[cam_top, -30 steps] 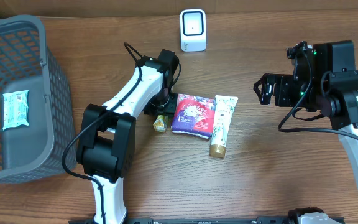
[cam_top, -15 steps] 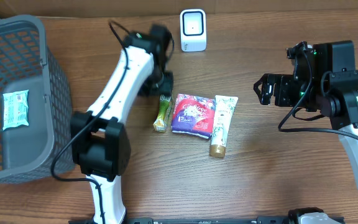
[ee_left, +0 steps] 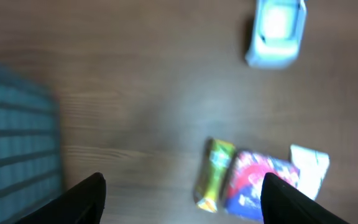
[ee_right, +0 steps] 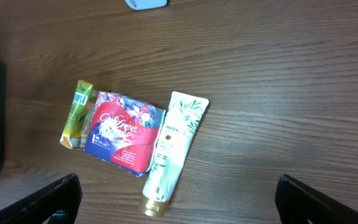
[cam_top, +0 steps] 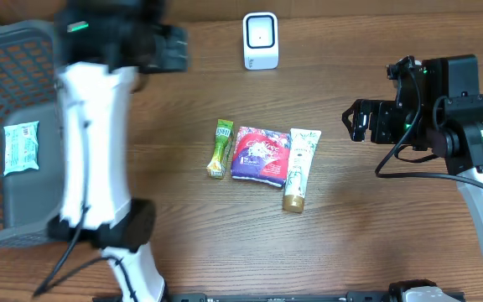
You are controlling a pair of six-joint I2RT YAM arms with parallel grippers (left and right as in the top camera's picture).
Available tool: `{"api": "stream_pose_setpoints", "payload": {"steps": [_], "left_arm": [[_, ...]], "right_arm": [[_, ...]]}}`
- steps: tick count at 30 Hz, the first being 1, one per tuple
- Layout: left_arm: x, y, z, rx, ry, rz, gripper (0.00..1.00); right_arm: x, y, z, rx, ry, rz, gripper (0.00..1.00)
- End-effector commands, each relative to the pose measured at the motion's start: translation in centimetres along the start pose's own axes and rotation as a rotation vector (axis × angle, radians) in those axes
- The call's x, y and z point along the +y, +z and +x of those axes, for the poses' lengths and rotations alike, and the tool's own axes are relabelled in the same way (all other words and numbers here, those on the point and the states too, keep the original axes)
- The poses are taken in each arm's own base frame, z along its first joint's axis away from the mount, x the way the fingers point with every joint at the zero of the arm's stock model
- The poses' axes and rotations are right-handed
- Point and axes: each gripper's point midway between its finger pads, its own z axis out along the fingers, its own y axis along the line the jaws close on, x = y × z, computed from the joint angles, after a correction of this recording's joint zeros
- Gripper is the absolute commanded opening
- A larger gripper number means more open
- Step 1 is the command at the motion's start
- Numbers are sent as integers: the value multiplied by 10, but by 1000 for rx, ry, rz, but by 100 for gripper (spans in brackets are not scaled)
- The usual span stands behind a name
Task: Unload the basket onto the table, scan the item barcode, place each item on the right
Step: 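Move the left gripper back into the basket toward the mint wipes pack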
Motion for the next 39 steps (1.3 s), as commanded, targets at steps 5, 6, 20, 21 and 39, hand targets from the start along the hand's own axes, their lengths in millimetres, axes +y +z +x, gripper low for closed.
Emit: {"api": "stream_pose_setpoints", "payload": {"steps": [5,6,20,21,39], "left_arm": [[113,-92,-3,-213,-253,-146,79],[127,-97,0,-219,-287,-170,79],[256,-45,63,11,-601,-360,85],[261,-37,66,27,-606,-364,87],[330,107,102,107,-392,-478,87]], "right_arm": [[6,-6,-8,-29,-12,-13,100],[6,-6,-8,-29,-12,-13,100],[6,-6,-8,-29,-12,-13,100],[6,-6,-8,-29,-12,-13,100],[6,-6,-8,-29,-12,-13,100]]}}
